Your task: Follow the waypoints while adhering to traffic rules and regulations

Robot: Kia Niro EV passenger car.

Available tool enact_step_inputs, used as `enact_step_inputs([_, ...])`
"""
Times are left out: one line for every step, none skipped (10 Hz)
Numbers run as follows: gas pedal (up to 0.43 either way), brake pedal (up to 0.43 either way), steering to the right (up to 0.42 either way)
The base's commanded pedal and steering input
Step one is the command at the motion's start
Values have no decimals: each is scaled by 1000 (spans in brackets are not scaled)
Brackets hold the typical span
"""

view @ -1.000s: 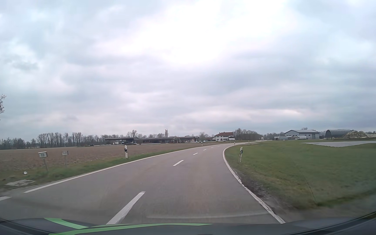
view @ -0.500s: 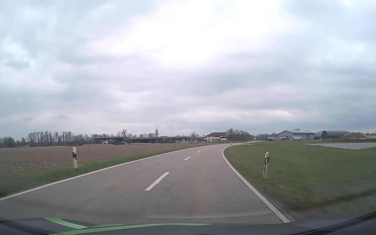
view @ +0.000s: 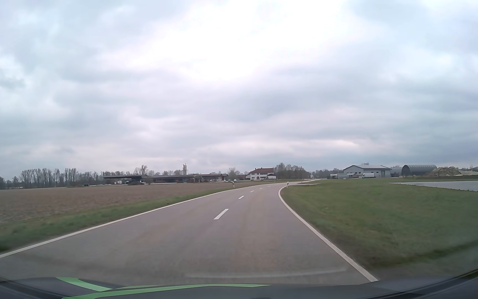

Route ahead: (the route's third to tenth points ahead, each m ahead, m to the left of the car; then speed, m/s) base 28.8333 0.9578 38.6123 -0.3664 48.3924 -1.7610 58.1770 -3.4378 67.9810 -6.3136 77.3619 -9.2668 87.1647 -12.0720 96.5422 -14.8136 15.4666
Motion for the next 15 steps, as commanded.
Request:
enact_step_inputs([260,0,25])
enact_step_inputs([260,0,24])
enact_step_inputs([260,0,24])
enact_step_inputs([260,0,22])
enact_step_inputs([260,0,22])
enact_step_inputs([260,0,21])
enact_step_inputs([260,0,21])
enact_step_inputs([260,0,20])
enact_step_inputs([260,0,20])
enact_step_inputs([260,0,18])
enact_step_inputs([260,0,17])
enact_step_inputs([260,0,17])
enact_step_inputs([268,0,17])
enact_step_inputs([268,0,17])
enact_step_inputs([268,0,17])
